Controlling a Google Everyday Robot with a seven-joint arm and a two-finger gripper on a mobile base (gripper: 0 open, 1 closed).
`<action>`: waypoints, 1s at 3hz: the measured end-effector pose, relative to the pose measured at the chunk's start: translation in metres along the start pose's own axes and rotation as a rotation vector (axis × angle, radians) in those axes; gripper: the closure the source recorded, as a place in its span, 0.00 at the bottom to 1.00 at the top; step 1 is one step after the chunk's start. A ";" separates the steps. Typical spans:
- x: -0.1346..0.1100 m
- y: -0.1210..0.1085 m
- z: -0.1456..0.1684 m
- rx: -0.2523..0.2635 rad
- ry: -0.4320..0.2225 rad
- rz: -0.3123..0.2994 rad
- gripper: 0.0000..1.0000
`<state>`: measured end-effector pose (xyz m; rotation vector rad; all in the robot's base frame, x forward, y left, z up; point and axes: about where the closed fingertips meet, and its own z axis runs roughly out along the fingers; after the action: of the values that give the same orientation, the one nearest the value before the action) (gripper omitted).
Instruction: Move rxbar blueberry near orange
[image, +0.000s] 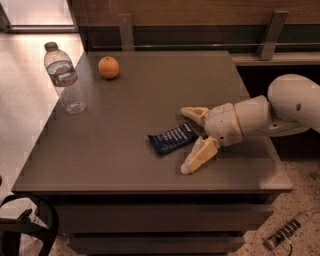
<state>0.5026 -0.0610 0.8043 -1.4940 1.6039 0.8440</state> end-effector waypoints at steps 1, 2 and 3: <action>-0.001 0.001 0.003 -0.006 0.000 -0.001 0.20; -0.001 0.002 0.004 -0.009 0.000 -0.002 0.43; -0.005 0.002 0.002 -0.009 0.000 -0.002 0.76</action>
Offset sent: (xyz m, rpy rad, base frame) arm -0.0010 0.0024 -0.0012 0.0004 0.0028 0.0039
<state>0.5011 -0.0563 0.8079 -1.5013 1.6002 0.8518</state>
